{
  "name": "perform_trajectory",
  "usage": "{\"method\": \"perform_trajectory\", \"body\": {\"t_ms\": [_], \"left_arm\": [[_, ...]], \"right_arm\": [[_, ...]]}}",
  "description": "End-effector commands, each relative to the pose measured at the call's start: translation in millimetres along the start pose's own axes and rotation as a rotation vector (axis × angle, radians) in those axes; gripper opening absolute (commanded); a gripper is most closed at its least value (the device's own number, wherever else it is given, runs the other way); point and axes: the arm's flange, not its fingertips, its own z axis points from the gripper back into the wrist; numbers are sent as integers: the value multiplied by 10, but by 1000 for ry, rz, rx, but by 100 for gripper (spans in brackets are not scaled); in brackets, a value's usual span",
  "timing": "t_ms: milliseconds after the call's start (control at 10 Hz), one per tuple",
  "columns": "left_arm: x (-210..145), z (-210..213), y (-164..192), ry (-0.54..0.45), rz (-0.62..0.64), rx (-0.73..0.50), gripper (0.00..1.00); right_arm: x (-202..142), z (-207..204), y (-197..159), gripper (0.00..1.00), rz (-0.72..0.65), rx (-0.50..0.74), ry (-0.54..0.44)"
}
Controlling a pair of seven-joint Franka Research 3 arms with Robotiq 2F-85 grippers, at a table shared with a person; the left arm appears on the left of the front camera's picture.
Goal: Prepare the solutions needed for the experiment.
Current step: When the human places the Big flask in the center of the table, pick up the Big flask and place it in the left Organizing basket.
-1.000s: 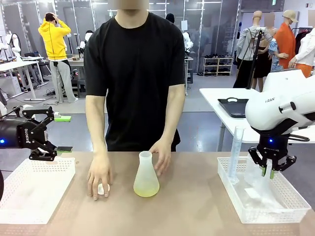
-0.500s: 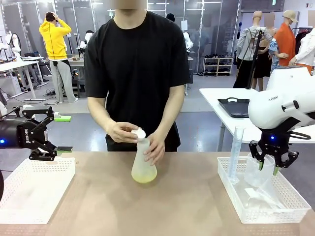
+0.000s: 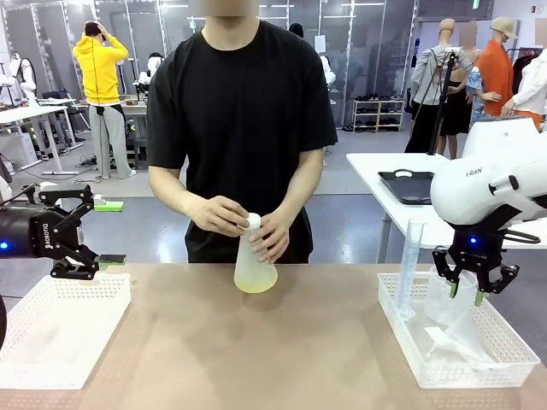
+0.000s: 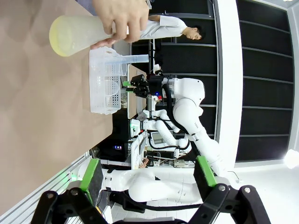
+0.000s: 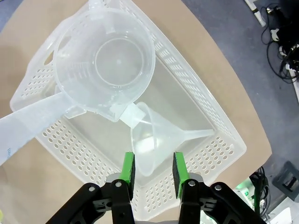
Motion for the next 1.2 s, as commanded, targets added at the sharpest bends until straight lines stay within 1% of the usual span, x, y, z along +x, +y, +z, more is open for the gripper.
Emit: {"method": "perform_trajectory", "body": {"t_ms": [0,500,600,700,800,1000,1100], "left_arm": [[-5,-15,-31,-2,9,-19,100],[-5,-15,-31,-2,9,-19,100],[-5,-15,-31,-2,9,-19,100],[-5,-15,-31,-2,9,-19,100],[-5,-15,-31,-2,9,-19,100],[-5,-15,-31,-2,9,-19,100],[-5,-15,-31,-2,9,-19,100]], "right_arm": [[4,-12,16,43,3,-2,-1],[0,0,0,43,0,0,0],[-131,248,-159,43,-5,137,89],[-272,459,-327,43,-3,277,64],[-356,608,-456,43,0,394,81],[-462,796,-668,43,23,622,208],[-499,846,-733,43,96,785,301]]}}
